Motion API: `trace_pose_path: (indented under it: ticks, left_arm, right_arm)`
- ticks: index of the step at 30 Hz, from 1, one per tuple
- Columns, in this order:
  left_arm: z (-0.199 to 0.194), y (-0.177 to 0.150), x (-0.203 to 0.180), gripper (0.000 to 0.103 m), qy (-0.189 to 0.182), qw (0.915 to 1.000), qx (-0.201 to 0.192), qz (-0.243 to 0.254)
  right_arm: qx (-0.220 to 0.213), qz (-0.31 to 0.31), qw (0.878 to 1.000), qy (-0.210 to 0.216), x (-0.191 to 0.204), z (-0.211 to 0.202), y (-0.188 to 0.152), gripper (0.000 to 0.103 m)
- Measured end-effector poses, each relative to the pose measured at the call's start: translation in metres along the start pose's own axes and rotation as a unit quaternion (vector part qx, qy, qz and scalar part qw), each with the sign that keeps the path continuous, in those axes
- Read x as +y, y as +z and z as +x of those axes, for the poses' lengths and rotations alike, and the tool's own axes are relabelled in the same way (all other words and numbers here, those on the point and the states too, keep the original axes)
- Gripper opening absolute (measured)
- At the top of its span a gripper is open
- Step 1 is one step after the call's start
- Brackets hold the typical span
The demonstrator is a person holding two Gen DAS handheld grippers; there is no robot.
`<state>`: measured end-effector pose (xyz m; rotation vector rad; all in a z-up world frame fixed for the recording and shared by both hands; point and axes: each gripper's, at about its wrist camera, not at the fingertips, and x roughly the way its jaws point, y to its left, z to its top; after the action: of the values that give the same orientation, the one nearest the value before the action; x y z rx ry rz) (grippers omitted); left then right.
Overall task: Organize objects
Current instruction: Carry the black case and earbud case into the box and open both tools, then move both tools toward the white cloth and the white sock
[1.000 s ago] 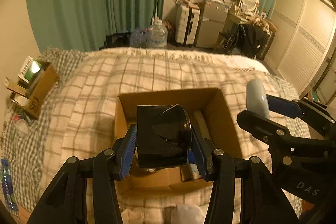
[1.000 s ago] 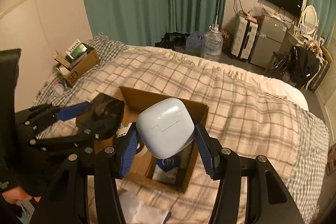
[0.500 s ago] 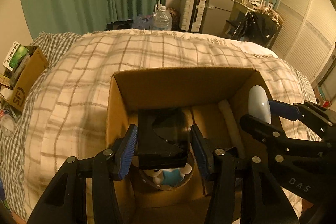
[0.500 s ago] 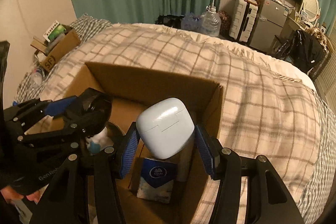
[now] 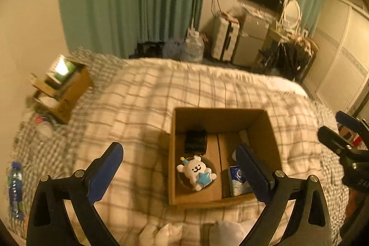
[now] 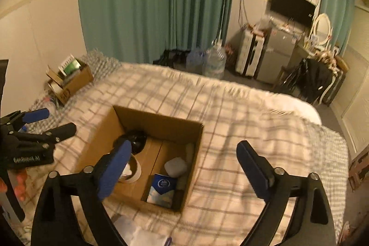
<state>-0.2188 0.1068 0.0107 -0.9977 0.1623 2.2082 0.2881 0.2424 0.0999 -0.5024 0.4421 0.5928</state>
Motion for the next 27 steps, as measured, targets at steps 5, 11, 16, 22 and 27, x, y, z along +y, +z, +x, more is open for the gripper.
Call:
trace_pose_path:
  ticks: [5, 11, 16, 22, 27]
  left_arm:
    - [-0.066, -0.004, 0.007, 0.103, 0.013, 0.9992, -0.038, 0.003]
    - [-0.124, -0.033, 0.010, 0.103, 0.023, 0.9977, -0.063, 0.012]
    - [-0.139, -0.069, 0.011, 0.103, 0.042, 0.9967, -0.068, 0.017]
    - [-0.114, -0.113, 0.016, 0.103, 0.056, 0.9971, -0.052, 0.003]
    - [-0.079, -0.148, 0.020, 0.103, 0.061, 0.9971, -0.040, -0.020]
  right_arm:
    - [-0.033, 0.000, 0.999, -0.010, 0.005, -0.077, 0.000, 0.103]
    - [-0.052, -0.013, 0.999, -0.011, 0.024, -0.137, -0.021, 0.103]
    - [-0.060, -0.032, 0.997, 0.038, 0.038, -0.147, -0.052, 0.103]
    - [-0.039, -0.028, 0.998, 0.036, 0.047, -0.121, -0.087, 0.103]
    - [-0.012, -0.023, 0.999, 0.037, 0.053, -0.081, -0.116, 0.103]
